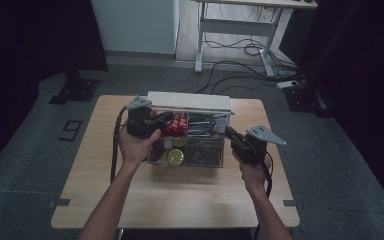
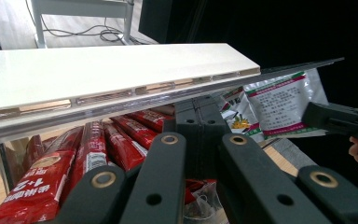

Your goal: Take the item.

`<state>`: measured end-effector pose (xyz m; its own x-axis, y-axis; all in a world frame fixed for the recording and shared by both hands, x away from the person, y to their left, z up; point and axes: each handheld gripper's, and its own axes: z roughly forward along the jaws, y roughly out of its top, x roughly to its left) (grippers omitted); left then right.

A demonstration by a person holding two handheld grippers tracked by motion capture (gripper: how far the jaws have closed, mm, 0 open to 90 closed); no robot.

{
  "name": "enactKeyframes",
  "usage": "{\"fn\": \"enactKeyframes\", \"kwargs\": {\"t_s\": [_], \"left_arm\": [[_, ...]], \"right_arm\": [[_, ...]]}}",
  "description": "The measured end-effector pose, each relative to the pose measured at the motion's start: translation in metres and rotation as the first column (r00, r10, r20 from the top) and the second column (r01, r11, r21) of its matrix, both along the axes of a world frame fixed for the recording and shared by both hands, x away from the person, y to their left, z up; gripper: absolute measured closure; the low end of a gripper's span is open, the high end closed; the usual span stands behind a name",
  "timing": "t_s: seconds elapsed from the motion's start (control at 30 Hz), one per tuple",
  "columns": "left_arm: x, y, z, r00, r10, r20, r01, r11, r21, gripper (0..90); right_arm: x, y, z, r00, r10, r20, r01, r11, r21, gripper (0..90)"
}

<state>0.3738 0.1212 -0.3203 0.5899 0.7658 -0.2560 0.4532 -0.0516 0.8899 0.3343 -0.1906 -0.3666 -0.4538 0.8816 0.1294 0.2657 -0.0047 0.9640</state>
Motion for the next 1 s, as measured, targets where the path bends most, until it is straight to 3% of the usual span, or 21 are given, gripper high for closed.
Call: {"fn": "enactKeyframes", "kwargs": {"t_s": [1.0], "left_arm": [[0.001, -0.002, 0.001, 1.0, 0.004, -0.004, -0.004, 1.0, 0.004, 90.0]], "right_arm": [[-0.034, -0.037, 0.011, 0.9963, -0.029, 0.08, 0.024, 0.998, 0.057, 89.3]]}}
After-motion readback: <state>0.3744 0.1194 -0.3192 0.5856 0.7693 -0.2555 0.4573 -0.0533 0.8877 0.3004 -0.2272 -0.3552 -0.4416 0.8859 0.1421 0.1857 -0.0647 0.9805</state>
